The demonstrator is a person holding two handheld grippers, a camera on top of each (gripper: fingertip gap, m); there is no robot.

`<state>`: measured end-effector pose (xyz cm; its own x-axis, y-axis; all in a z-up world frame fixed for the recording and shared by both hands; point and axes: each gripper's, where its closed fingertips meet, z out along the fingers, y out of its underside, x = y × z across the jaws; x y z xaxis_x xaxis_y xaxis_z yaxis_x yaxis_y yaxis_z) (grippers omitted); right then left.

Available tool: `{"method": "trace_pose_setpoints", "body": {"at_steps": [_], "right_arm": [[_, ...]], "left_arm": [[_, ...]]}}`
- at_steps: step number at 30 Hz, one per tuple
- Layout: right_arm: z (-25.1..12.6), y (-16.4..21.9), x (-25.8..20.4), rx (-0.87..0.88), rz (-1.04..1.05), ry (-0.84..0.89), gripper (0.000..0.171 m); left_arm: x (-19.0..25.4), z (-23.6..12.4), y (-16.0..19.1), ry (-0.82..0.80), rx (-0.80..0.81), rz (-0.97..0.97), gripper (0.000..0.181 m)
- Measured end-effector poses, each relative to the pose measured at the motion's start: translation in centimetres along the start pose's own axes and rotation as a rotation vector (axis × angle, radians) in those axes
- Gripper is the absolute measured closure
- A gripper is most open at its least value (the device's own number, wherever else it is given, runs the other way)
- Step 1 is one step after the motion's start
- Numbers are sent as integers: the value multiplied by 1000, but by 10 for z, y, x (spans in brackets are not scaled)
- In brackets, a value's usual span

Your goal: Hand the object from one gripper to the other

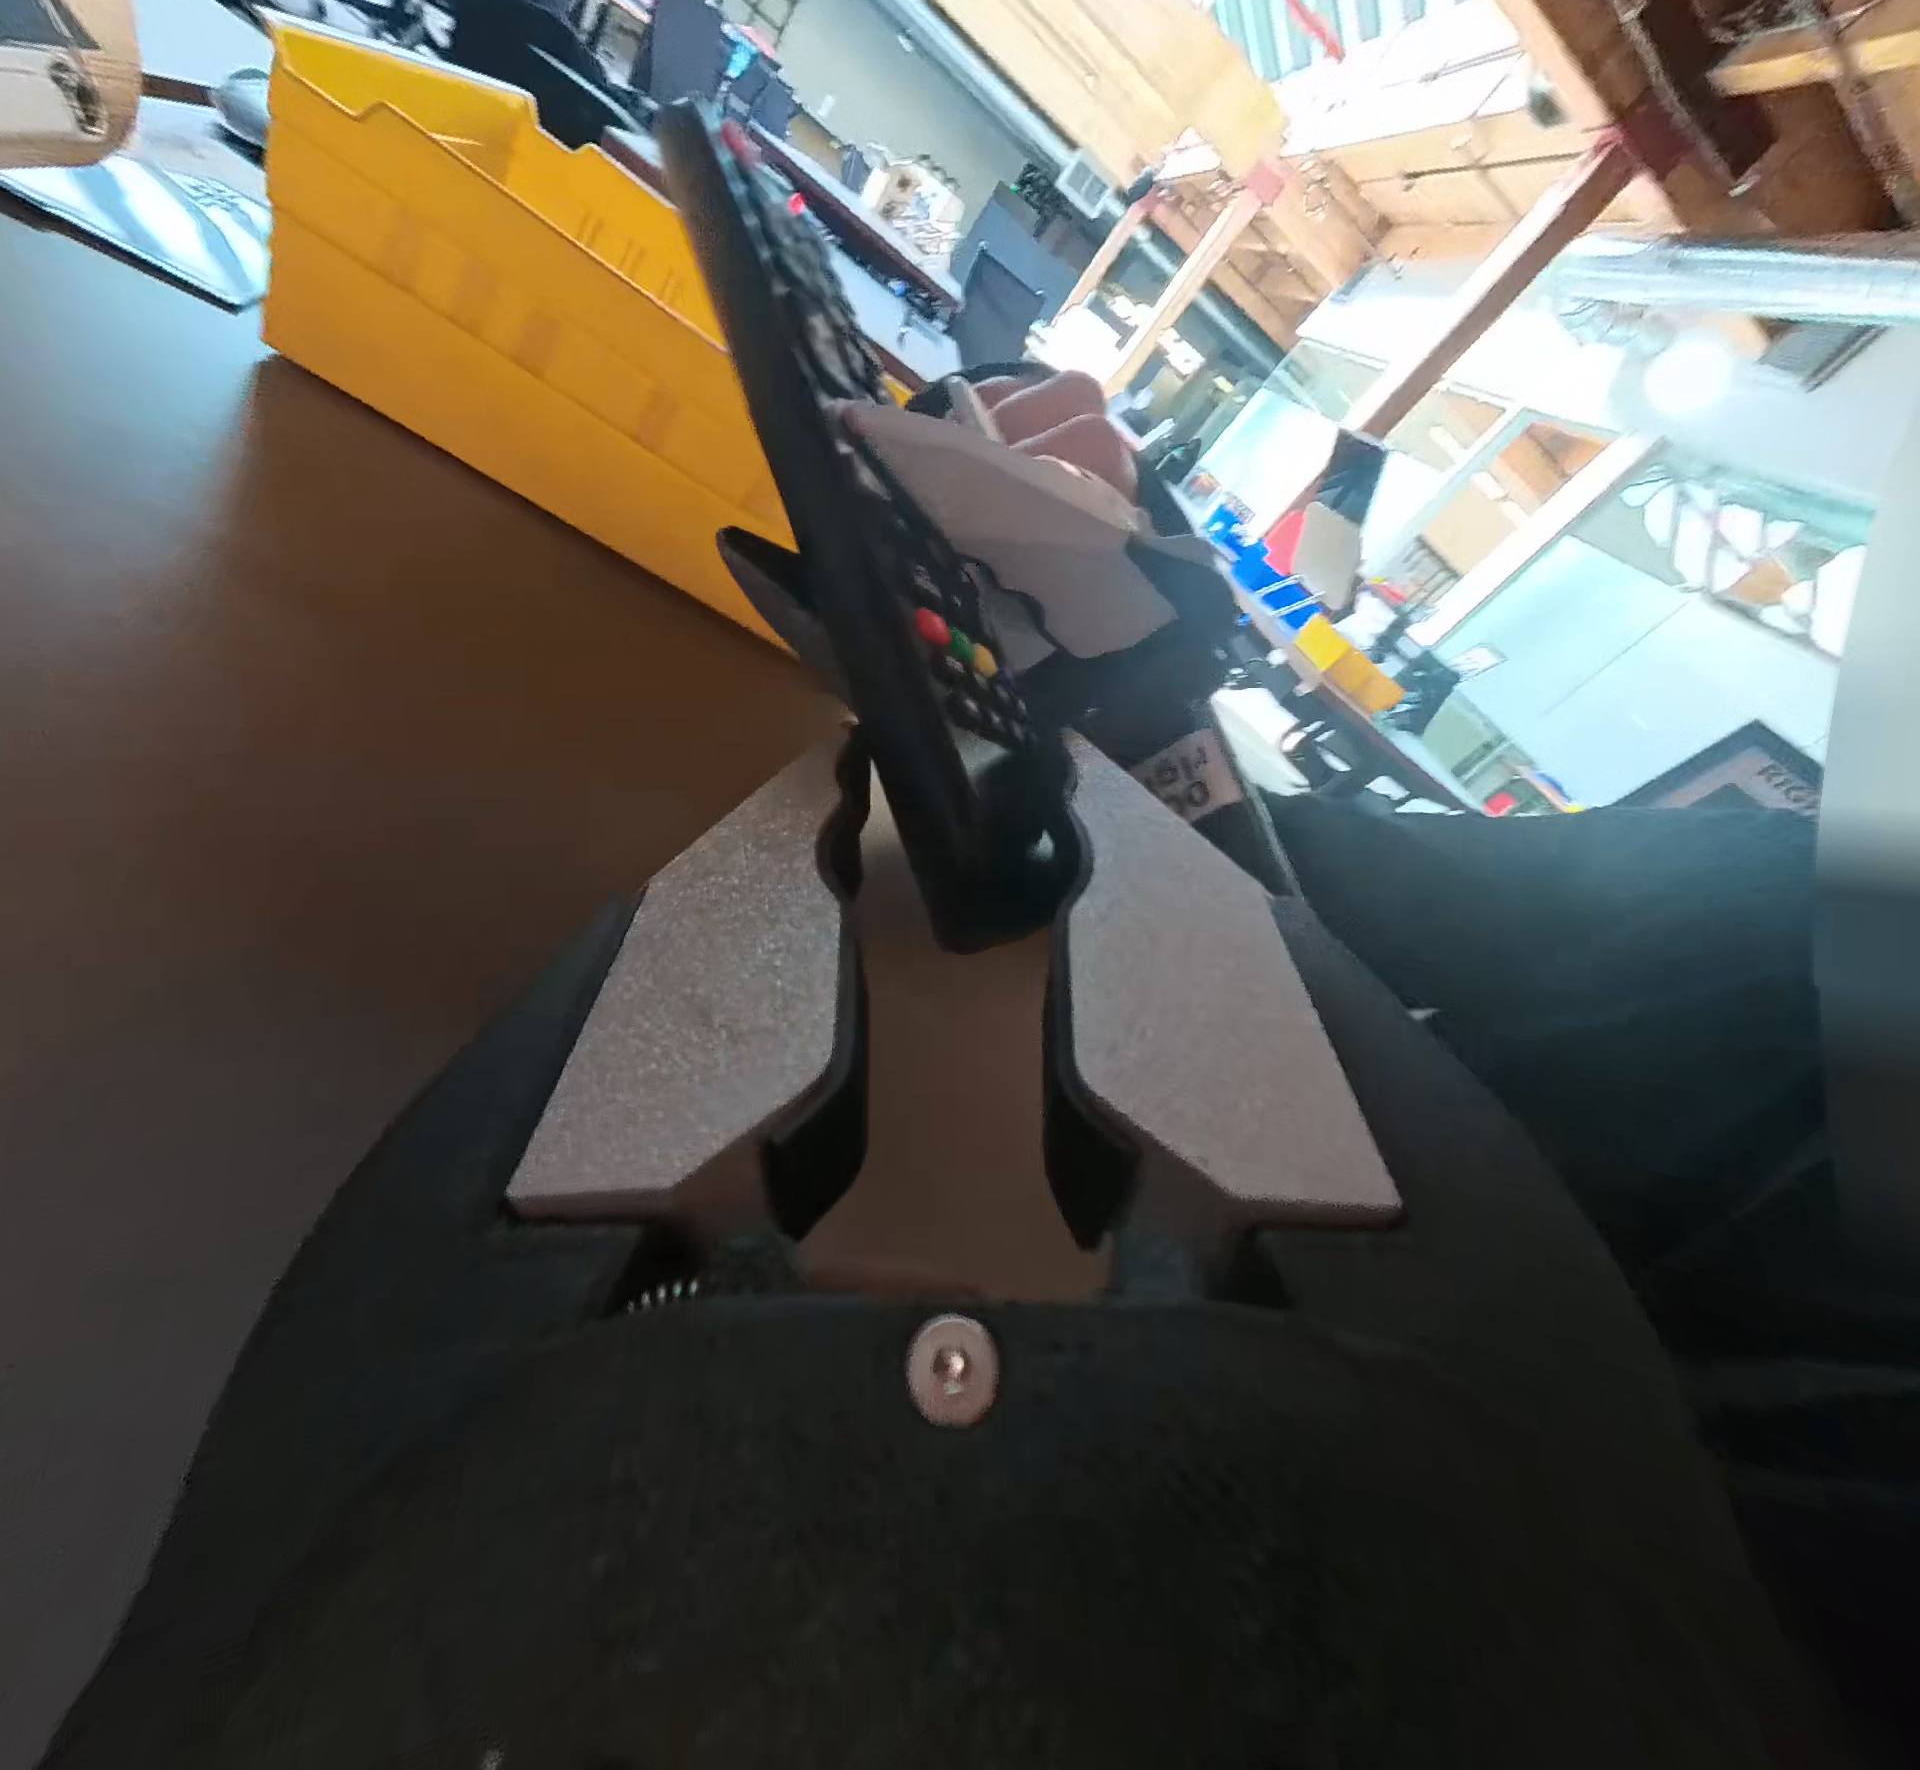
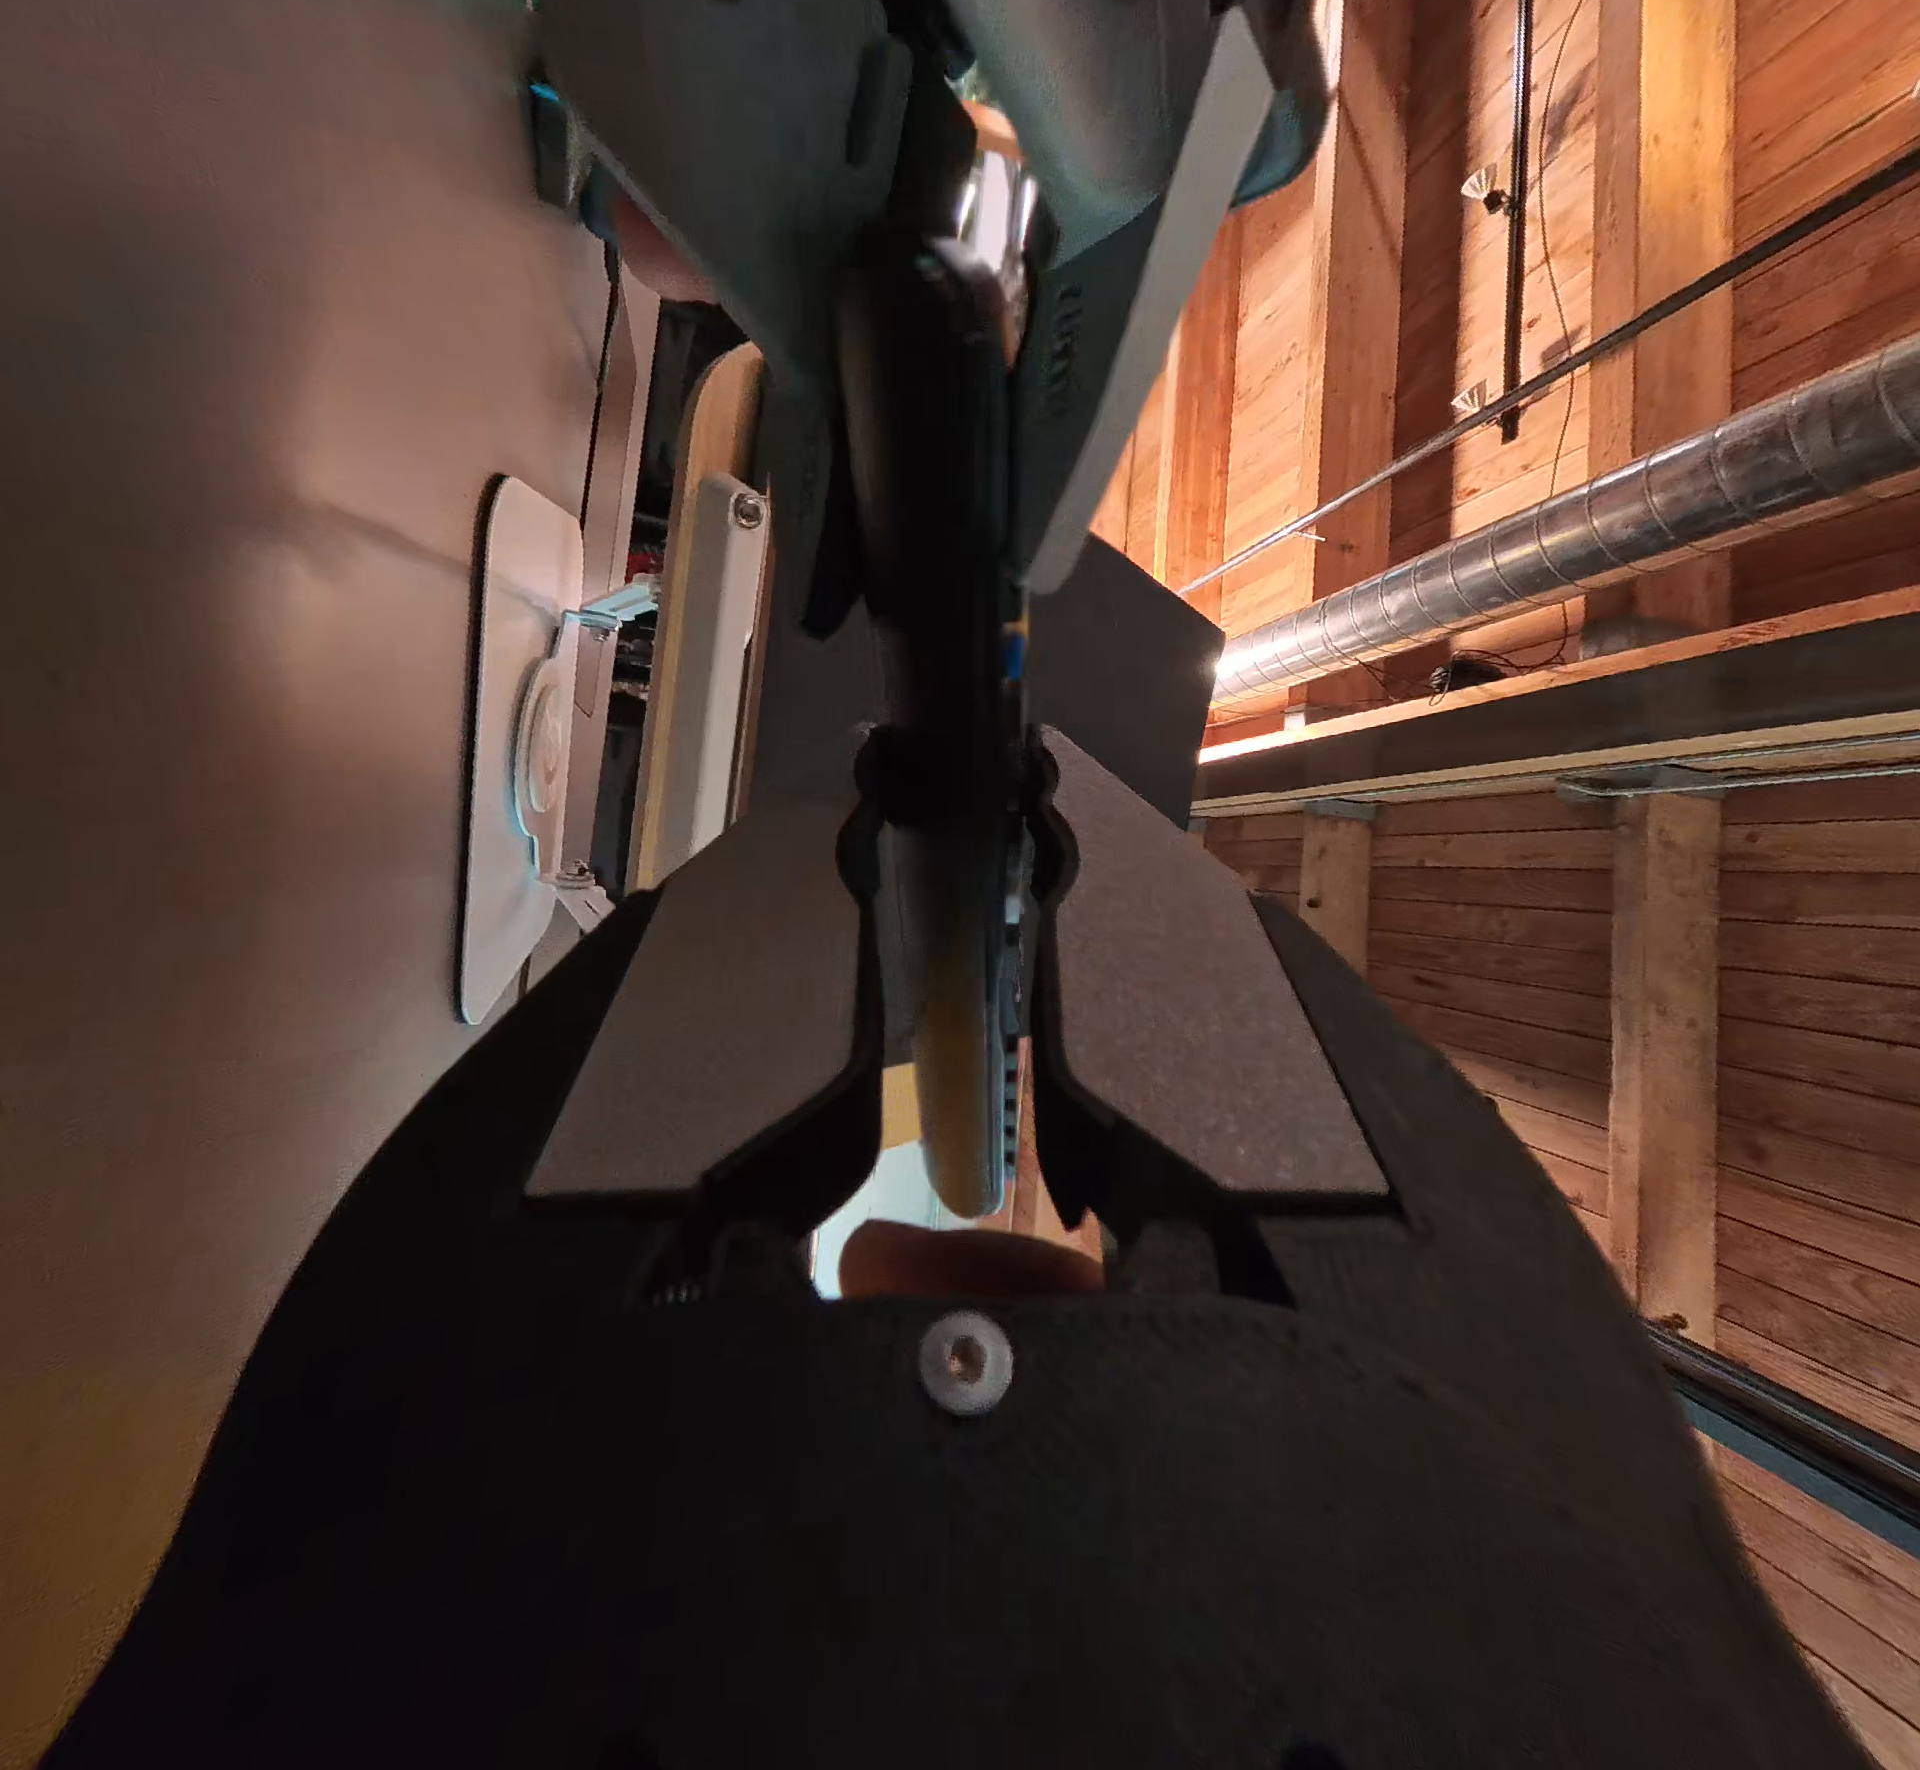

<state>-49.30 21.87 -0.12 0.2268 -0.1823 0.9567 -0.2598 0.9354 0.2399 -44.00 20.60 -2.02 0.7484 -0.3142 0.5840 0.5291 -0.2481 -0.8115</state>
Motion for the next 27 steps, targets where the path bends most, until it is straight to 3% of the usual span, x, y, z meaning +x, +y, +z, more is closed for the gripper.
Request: {"method": "trace_pose_setpoints", "body": {"at_steps": [5, 9, 12, 16, 22, 27], "right_arm": [[3, 0, -21, 17, 76, -92, 134], [4, 3, -37, 22, 223, -193, 118], [2, 4, -46, 31, 281, -258, 121], [0, 1, -60, 24, 308, -345, 145], [3, 7, -55, -31, 357, -334, 149], [5, 19, -45, -105, 590, -344, 149]], "left_arm": [[-25, 3, 9, -243, -98, 239, 154], [-46, -4, 9, -534, -239, 608, 156], [-57, -15, 4, -754, -370, 1005, 160], [-61, -18, 5, -906, -548, 1485, 160], [-52, -12, 0, -935, -550, 1703, 160], [-39, -22, -27, -1039, -341, 1666, 152]]}}
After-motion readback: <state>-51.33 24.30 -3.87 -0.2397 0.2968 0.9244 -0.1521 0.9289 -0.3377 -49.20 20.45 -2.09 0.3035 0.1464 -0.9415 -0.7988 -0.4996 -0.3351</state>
